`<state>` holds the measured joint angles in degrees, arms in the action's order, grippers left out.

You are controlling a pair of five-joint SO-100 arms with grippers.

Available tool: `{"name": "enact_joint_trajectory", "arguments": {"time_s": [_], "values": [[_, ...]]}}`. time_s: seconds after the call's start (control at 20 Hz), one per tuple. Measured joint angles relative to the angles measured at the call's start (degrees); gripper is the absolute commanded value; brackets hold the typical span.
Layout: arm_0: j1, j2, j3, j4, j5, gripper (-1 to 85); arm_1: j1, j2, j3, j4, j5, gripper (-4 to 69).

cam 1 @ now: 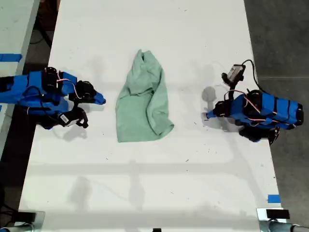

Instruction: Fold t shirt

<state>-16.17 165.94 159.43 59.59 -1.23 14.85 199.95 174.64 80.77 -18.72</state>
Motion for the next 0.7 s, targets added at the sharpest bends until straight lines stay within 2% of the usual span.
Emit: {"name": "enact_joint_trajectory", "arguments": {"time_s": [0.1, 0.2, 0.35, 0.6, 0.7], "values": [[3.3, -17.8, -13.5, 0.0, 1.5, 13.2, 0.0, 0.0, 0.0, 0.0, 0.0, -1.2], [7.4, -32.1, -22.9, -1.5, 2.5, 17.1, 0.0, 0.0, 0.0, 0.0, 0.0, -1.2], [11.7, -41.7, -25.6, -7.6, 2.9, 18.4, 0.0, 0.0, 0.0, 0.0, 0.0, -1.2], [9.9, -54.1, -25.8, -8.3, 0.2, 17.6, 0.0, 0.0, 0.0, 0.0, 0.0, -1.2], [8.4, -59.9, -27.1, -9.1, -0.1, 13.3, 0.0, 0.0, 0.0, 0.0, 0.0, -1.2]]}}
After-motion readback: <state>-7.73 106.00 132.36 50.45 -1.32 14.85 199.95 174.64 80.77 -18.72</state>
